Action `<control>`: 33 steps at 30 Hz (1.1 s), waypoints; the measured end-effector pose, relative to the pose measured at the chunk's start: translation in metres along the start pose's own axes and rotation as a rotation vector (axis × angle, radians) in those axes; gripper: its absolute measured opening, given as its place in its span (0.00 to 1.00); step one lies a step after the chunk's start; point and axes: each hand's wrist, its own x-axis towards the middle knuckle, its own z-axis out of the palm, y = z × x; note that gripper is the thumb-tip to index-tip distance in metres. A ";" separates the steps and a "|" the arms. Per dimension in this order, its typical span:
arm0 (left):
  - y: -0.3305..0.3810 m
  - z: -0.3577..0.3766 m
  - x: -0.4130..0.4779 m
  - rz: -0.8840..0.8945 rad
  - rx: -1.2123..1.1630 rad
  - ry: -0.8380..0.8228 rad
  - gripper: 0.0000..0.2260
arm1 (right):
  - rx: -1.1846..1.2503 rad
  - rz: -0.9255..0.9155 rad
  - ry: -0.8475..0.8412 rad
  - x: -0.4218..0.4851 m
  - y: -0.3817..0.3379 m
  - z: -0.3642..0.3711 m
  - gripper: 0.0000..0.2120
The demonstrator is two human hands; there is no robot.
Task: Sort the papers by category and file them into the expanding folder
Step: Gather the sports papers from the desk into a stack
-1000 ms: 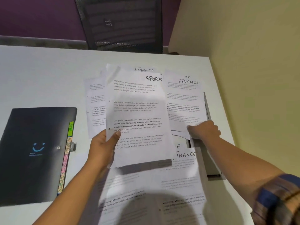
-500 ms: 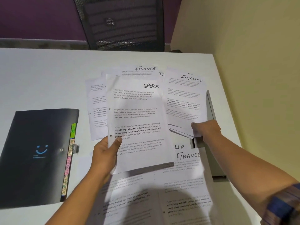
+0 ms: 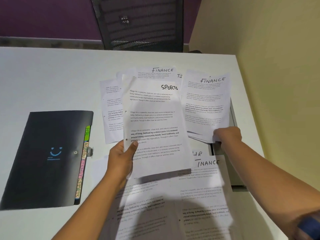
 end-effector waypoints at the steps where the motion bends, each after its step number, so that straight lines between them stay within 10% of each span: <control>1: 0.001 -0.001 0.000 0.000 -0.004 0.006 0.08 | 0.089 -0.006 0.014 0.000 0.002 -0.002 0.07; 24: 0.001 0.012 -0.005 -0.025 0.005 -0.006 0.07 | 0.341 0.055 -0.229 -0.014 0.061 -0.027 0.17; 33: 0.005 0.010 -0.007 -0.031 -0.001 0.002 0.08 | 0.351 -0.071 -0.166 -0.014 0.060 -0.024 0.05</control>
